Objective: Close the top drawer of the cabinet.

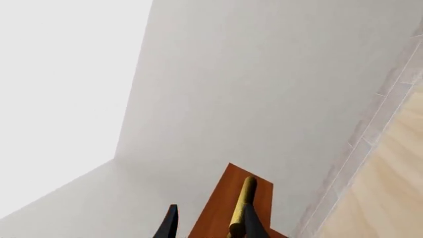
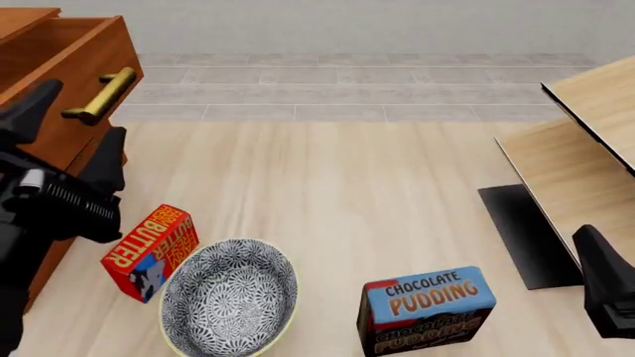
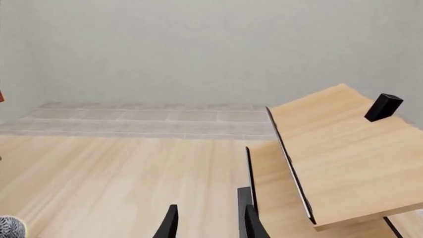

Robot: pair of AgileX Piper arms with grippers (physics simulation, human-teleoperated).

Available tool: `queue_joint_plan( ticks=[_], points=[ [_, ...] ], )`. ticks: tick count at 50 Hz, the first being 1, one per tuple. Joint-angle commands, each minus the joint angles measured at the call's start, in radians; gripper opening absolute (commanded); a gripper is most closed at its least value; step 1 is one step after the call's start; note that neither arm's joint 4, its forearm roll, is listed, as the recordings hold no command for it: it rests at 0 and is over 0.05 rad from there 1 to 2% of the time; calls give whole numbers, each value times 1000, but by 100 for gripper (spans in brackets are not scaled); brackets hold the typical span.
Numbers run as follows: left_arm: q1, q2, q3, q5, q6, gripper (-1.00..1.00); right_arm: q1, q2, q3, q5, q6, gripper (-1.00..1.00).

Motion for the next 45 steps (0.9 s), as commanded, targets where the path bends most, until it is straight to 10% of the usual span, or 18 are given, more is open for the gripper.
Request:
queue_joint_plan(
  ticks=[1, 45],
  points=[
    [24, 33, -13, 0, 6, 100, 5, 0, 1, 0, -2, 100],
    [134, 106, -39, 0, 97, 100, 12, 0, -10, 0, -3, 100]
  ],
)
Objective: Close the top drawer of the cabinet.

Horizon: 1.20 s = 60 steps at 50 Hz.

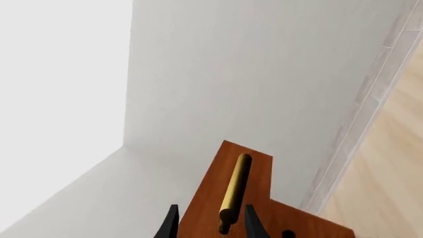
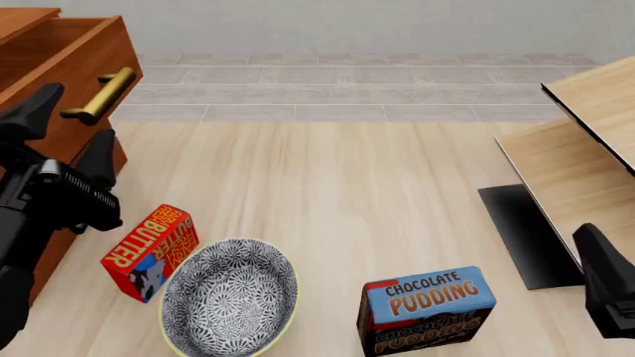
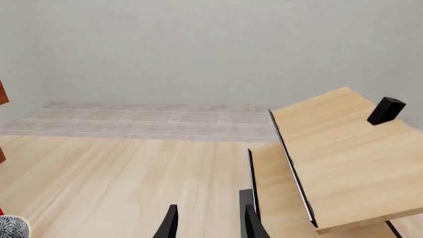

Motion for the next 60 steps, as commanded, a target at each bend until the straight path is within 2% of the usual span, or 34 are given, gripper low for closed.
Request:
queue_joint_plan(
  ticks=[1, 51, 60],
  points=[
    [29, 7, -3, -1, 16, 100, 1, 0, -9, 5, 0, 100],
    [93, 5, -4, -1, 38, 100, 11, 0, -8, 1, 7, 100],
    [115, 13, -12, -1, 22, 100, 8, 0, -5, 0, 10, 100]
  ],
)
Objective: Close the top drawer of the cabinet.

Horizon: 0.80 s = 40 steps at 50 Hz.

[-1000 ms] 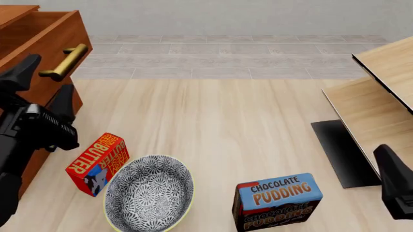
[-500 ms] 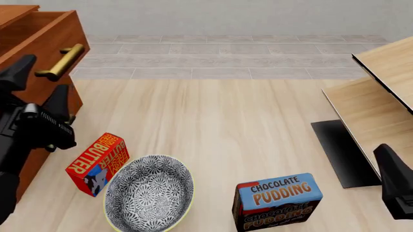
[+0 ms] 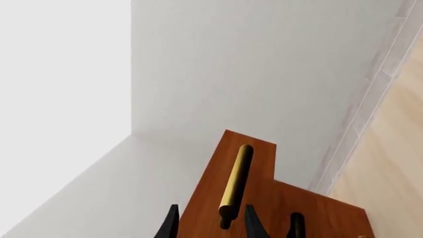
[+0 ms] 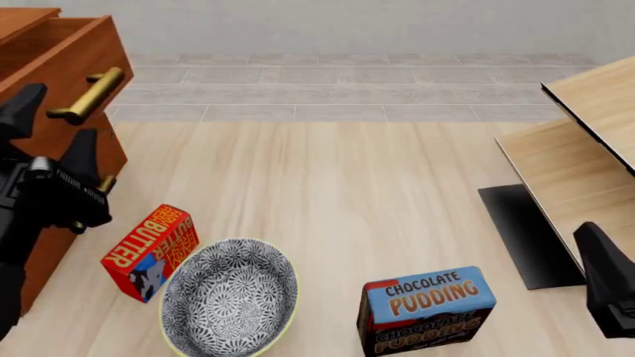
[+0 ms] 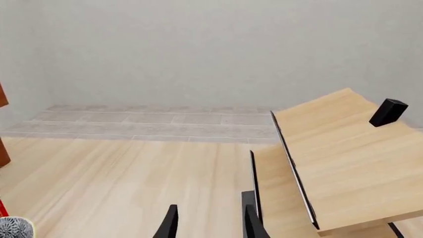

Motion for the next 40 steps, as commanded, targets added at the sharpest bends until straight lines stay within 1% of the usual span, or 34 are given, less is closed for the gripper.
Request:
queue_joint_plan(
  ticks=[1, 15, 40],
  points=[
    [42, 6, -9, -4, -11, 100, 0, 0, 2, 0, 4, 100],
    [47, 22, -24, -4, 2, 100, -3, 0, 4, -2, 6, 100],
    [61, 32, -32, -4, 1, 100, -3, 0, 9, -8, 4, 100]
  ],
)
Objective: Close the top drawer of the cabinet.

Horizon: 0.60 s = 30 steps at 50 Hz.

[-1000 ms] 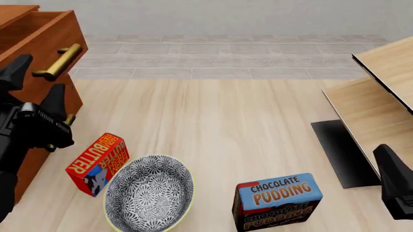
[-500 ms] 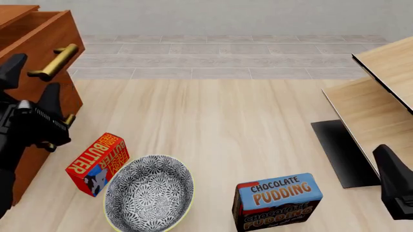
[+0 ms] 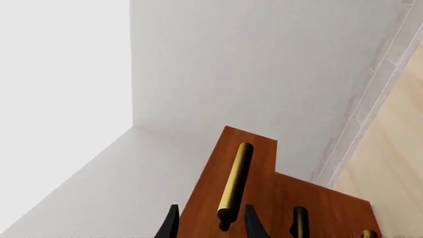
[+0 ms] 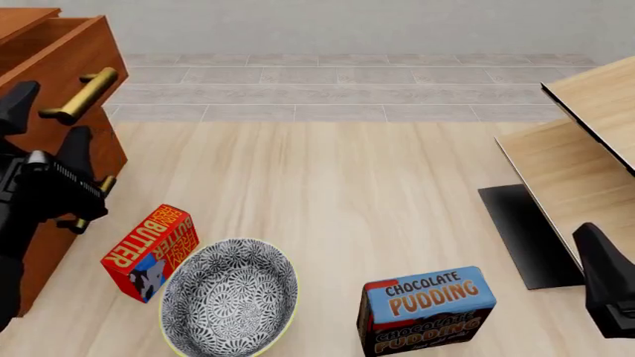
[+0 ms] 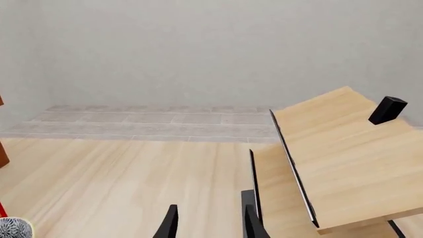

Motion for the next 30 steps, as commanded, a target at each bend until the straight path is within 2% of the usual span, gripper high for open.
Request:
queue_joint_plan(
  ticks=[1, 30],
  points=[
    [25, 6, -9, -4, 1, 100, 2, 0, 2, -1, -1, 100],
    [54, -1, 4, -4, 7, 100, 1, 0, 1, 1, -1, 100]
  ],
)
